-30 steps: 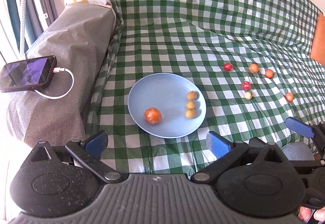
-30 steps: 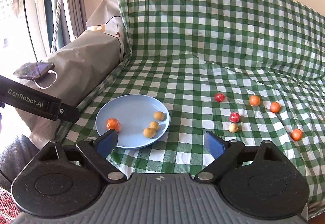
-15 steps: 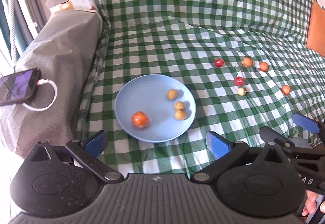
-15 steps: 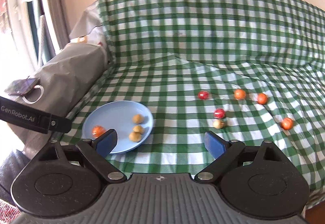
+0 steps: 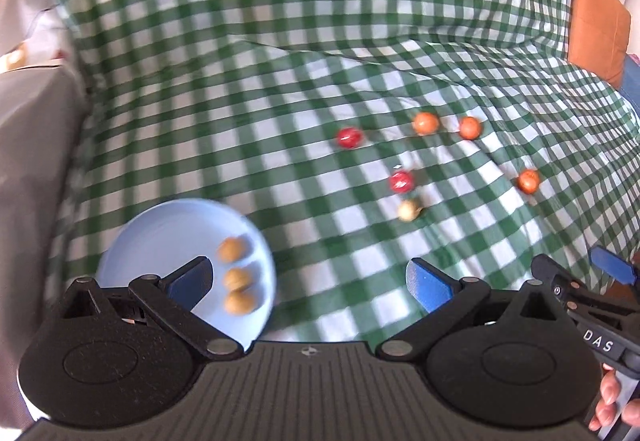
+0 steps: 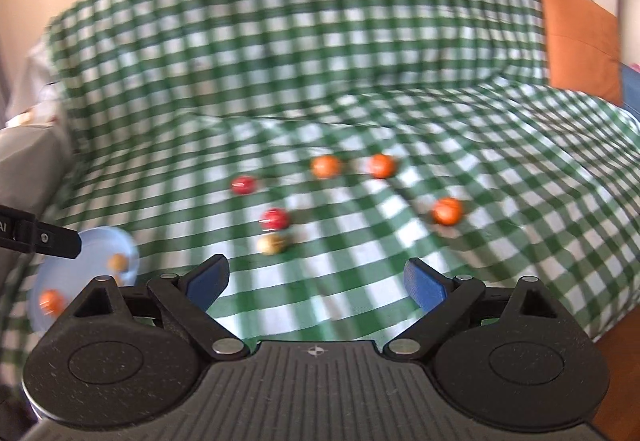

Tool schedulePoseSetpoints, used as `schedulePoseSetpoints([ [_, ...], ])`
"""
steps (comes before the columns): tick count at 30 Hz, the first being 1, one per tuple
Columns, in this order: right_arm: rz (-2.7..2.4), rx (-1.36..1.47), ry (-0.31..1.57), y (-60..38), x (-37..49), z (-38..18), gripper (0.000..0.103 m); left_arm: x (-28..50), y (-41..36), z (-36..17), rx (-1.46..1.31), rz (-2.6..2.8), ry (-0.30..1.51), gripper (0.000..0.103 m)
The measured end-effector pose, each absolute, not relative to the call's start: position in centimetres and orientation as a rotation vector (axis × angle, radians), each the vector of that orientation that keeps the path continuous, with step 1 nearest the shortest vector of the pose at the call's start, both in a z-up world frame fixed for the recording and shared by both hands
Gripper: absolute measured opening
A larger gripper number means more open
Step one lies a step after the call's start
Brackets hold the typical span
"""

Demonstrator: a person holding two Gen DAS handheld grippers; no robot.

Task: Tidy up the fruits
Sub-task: 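Grasp the wrapped red fruit with left tool while right tool grasps the mandarin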

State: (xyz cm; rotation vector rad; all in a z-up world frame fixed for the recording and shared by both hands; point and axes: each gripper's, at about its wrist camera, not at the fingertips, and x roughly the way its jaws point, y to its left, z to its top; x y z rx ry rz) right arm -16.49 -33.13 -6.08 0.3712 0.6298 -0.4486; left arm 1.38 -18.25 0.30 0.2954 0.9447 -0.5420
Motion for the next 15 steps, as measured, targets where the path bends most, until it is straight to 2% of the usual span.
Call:
schedulePoseSetpoints([
  [10,-0.635,0.452,0.688,-44.0,-11.4,-12.4,0.094,8.1,-29.7,-7.0,0.375,-0.587,1.017,0.103],
  [15,-0.740,0.488,0.707,-49.3,-8.2,-16.1,0.091,11.5,-33.3,-10.7,0.376,-0.565,1.089,0.103],
])
